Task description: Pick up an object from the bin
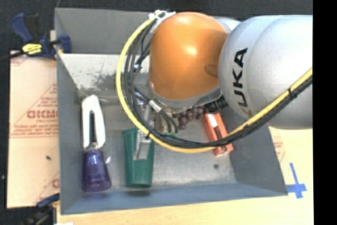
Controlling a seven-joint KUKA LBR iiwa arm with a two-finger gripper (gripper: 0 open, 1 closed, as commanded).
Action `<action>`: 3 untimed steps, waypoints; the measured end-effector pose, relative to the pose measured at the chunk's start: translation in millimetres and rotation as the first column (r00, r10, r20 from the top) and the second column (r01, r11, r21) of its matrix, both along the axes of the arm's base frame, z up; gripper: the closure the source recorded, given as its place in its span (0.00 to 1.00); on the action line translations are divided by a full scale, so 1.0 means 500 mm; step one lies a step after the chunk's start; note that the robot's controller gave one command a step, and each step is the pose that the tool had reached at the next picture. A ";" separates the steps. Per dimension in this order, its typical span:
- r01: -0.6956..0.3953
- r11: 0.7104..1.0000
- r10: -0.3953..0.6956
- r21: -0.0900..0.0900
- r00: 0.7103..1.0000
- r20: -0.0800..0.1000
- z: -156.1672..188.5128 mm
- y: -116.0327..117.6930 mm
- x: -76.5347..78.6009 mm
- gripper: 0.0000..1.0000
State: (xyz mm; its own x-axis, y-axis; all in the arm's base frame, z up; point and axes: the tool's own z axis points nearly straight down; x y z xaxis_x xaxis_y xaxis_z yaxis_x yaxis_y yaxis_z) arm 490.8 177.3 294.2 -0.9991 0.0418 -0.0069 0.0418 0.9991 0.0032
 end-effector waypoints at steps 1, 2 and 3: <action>-0.017 1.000 0.017 -0.002 1.000 -0.005 -0.079 0.031 -0.035 0.00; 0.005 1.000 -0.005 0.001 1.000 0.006 -0.122 0.045 0.017 0.00; -0.014 1.000 0.013 0.000 1.000 0.006 -0.027 0.026 -0.020 0.00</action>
Offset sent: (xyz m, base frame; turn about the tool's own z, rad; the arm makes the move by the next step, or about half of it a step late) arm 0.0078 0.0226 -0.0612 0.0109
